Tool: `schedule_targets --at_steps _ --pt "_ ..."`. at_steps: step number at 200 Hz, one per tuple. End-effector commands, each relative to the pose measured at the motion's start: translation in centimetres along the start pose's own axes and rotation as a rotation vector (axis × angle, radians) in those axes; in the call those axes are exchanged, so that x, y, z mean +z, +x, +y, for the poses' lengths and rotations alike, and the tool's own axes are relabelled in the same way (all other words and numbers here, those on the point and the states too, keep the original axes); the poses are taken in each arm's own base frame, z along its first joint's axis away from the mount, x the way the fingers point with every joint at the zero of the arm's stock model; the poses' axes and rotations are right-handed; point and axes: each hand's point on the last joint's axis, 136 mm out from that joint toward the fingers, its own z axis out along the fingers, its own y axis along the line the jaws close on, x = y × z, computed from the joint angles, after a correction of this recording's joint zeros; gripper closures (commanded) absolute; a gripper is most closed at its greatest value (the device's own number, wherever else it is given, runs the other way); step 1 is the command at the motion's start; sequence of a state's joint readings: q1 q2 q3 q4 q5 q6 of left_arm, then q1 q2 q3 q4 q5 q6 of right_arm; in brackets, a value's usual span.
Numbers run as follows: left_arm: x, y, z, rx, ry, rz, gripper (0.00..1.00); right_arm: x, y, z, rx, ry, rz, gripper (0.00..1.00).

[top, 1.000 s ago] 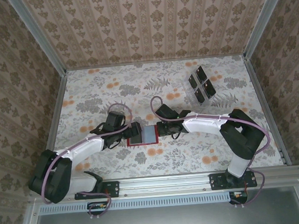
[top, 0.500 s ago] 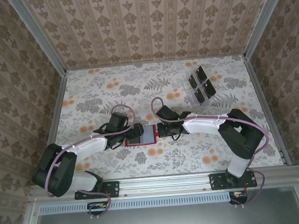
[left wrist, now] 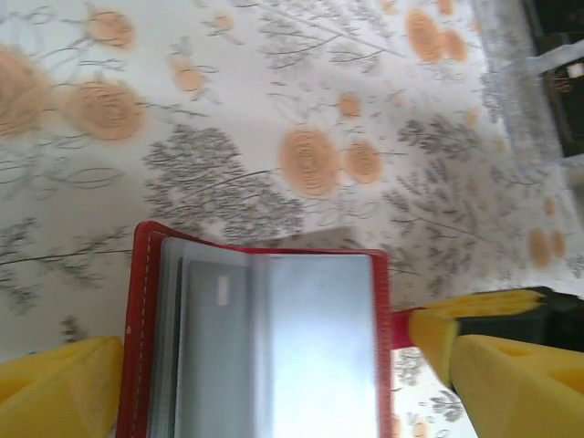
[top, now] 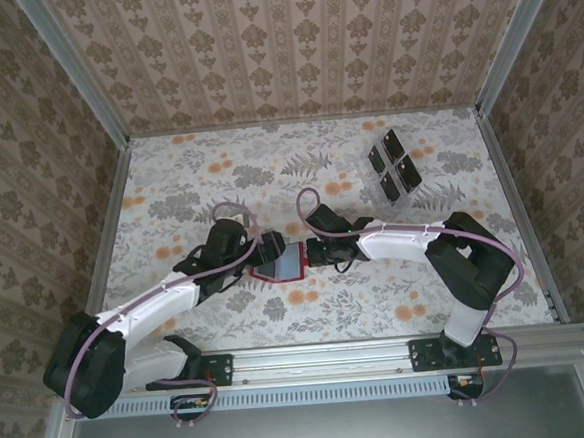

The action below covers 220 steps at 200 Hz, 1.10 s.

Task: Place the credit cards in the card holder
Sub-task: Close the card holder at the center of the table.

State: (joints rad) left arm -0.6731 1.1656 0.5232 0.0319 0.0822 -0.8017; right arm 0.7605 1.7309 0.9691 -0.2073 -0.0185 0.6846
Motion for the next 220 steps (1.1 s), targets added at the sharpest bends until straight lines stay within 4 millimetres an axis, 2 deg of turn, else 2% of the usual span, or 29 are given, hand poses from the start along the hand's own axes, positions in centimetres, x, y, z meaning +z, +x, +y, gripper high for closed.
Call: schedule_targets --at_steps 1,13,27,46,90,127,152,157,162,197,220 --pt "0.4 0.0 -2.8 -0.009 0.074 -0.011 0.0 0.5 0.2 -0.3 0.032 -0.02 0.017 1.0" --pt "1.0 0.3 -3.7 0.002 0.082 -0.006 0.0 0.2 -0.2 -0.4 0.045 -0.026 0.011 1.0" --pt "1.8 0.9 -4.3 0.008 0.089 0.003 0.0 -0.3 -0.8 -0.8 0.063 -0.022 -0.008 0.86" --pt "2.7 1.7 -4.8 0.012 0.088 0.014 0.0 -1.6 -1.7 -1.5 0.085 -0.024 -0.04 0.75" --pt "4.3 3.2 -5.0 0.018 0.074 0.03 0.0 -4.7 -2.5 -4.3 0.137 -0.004 -0.102 0.63" --pt "3.8 2.3 -6.8 0.055 0.095 0.006 0.0 -6.7 -2.7 -6.5 0.184 0.007 -0.142 0.58" --pt "3.3 1.8 -8.3 0.081 0.114 0.001 0.0 -6.9 -2.4 -7.8 0.206 0.023 -0.146 0.53" --pt "3.3 1.8 -8.6 0.082 0.122 0.006 0.0 -6.9 -2.3 -8.1 0.21 0.026 -0.143 0.53" --pt "3.3 1.8 -8.9 0.082 0.129 0.009 0.0 -7.6 -2.7 -7.9 0.212 0.013 -0.168 0.53" --pt "3.6 2.4 -11.1 0.105 0.165 0.026 0.0 -7.8 -2.4 -9.1 0.242 0.013 -0.176 0.53" --pt "4.5 3.4 -11.9 0.117 0.171 0.056 0.0 -8.0 -2.3 -9.5 0.254 0.011 -0.18 0.53"
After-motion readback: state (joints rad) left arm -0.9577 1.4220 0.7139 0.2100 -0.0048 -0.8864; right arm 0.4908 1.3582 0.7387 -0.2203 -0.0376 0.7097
